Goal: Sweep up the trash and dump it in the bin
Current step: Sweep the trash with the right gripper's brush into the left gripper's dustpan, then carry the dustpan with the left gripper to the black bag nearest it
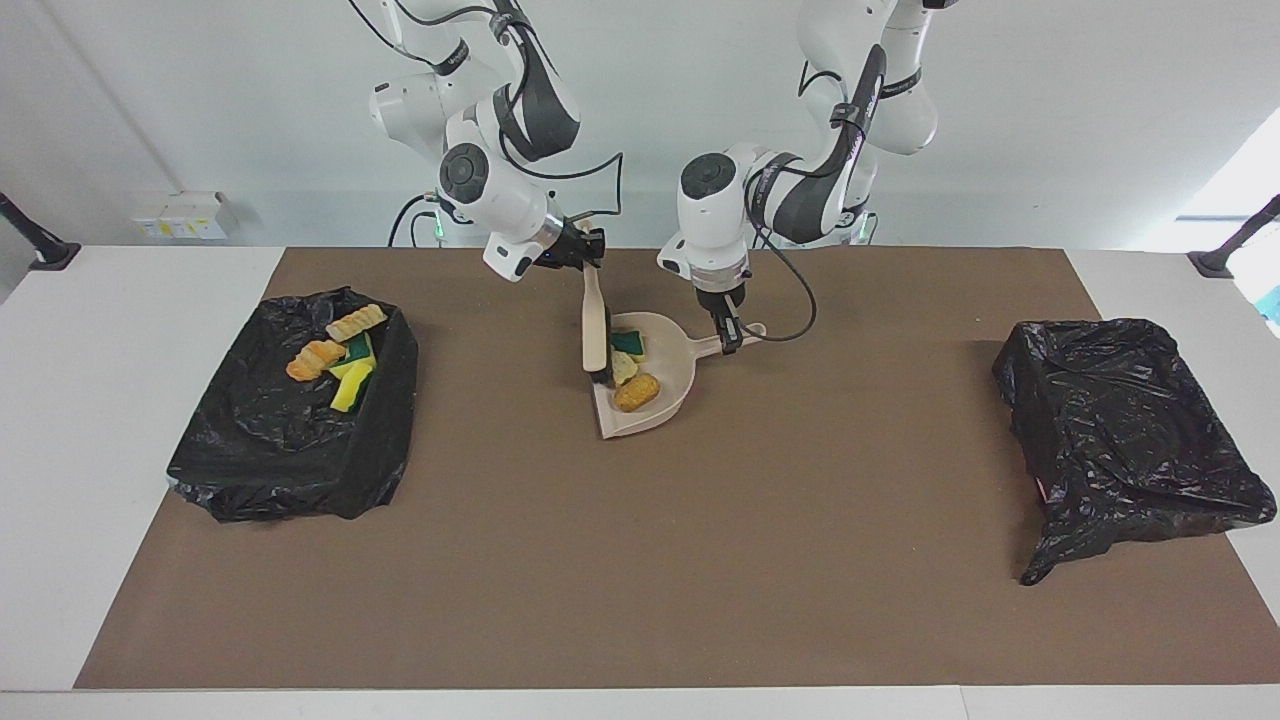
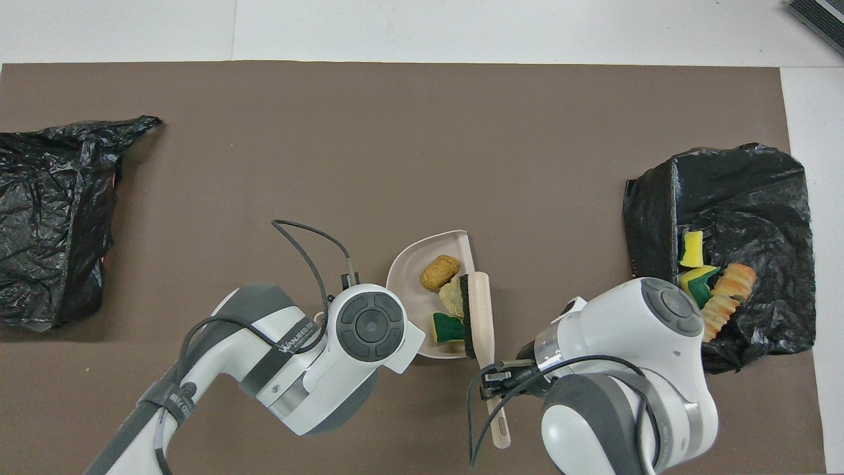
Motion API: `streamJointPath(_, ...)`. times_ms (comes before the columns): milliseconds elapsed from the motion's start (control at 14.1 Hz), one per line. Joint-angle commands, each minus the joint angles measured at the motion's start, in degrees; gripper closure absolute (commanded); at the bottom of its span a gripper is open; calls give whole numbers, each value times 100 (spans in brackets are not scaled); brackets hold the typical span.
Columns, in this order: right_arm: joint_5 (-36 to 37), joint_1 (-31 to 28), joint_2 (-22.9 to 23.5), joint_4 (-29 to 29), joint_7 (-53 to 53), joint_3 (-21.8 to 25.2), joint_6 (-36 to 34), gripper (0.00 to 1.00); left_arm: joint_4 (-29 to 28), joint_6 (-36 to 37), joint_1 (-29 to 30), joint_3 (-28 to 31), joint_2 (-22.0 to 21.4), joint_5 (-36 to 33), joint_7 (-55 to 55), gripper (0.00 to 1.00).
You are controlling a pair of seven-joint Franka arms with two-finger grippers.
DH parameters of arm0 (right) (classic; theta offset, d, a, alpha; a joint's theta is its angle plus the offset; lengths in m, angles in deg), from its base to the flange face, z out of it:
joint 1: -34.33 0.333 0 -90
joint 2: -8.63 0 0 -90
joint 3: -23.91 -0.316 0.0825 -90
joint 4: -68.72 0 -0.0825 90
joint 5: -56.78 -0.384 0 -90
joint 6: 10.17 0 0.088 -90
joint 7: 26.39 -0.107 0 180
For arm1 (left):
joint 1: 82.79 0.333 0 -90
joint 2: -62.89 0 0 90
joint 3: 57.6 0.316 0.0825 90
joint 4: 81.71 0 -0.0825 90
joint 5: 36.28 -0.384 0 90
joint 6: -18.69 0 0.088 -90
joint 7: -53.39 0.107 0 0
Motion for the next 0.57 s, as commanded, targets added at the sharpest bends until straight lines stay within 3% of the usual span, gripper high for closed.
streamJointPath(0, -24, -56, 49, 597, -284, 6, -450, 100, -175, -366, 227, 0, 3, -44, 248, 100)
streamJointPath(284, 1162, -153, -504, 985, -935, 76, -1127, 100, 325, 79, 921, 0, 64, 482, 1116, 100)
streamJointPath(497, 1199, -233, -1005, 838, -1189, 6, -1595, 100, 1203, 967, 1448, 9, 318, 704, 1715, 100)
